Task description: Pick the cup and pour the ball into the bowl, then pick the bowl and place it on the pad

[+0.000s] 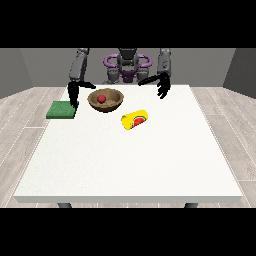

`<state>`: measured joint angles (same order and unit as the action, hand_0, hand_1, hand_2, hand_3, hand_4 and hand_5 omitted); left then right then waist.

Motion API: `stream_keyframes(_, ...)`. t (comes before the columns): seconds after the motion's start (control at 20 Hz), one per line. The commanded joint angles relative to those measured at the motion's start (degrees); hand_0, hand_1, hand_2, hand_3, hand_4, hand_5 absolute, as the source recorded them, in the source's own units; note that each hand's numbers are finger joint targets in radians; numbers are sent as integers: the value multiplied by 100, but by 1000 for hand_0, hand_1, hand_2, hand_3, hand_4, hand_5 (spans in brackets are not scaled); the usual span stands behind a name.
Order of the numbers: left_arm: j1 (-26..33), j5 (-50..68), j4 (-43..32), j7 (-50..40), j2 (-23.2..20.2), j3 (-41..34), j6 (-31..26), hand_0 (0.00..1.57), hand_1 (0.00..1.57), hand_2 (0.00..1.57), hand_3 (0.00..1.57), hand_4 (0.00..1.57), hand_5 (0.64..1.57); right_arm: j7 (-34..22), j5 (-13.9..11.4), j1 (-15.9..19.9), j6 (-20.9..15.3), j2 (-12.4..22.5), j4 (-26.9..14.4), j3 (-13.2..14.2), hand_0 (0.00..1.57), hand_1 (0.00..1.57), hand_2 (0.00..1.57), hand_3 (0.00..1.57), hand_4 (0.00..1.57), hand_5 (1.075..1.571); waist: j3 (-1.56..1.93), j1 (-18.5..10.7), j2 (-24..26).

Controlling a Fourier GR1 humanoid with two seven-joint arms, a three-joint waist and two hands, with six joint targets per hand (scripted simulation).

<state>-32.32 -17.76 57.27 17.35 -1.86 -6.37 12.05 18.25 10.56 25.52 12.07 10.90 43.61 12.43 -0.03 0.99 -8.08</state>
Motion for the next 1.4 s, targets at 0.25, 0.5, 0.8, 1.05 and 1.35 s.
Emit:
stream_keyframes(0.25,-146,15,314,-241,54,265,-100,0,0,0,0,0,1554,750,36,47,28,-45,-884,174,0,0,0,0,258,1549,6,-336,-233)
stream_keyframes(0.5,-406,107,723,-286,-100,305,-419,0,0,0,0,0,1558,949,236,62,51,-9,-880,423,0,0,0,0,117,1527,10,-811,-695)
stream_keyframes(0.8,-390,15,772,-512,3,501,-457,0,0,0,0,0,1562,522,367,-63,-173,-325,-522,416,0,0,0,0,244,1532,3,-1001,-379)
stream_keyframes(1.05,221,290,491,-400,-175,272,-725,0,0,0,0,0,1564,-126,272,-253,-571,-681,-240,148,0,0,0,0,347,1546,-1,-646,438)
stream_keyframes(1.35,-95,233,975,-696,-192,381,-721,0,0,0,0,0,1566,634,185,-183,-727,-843,-966,213,0,0,0,0,375,1550,8,-868,-154)
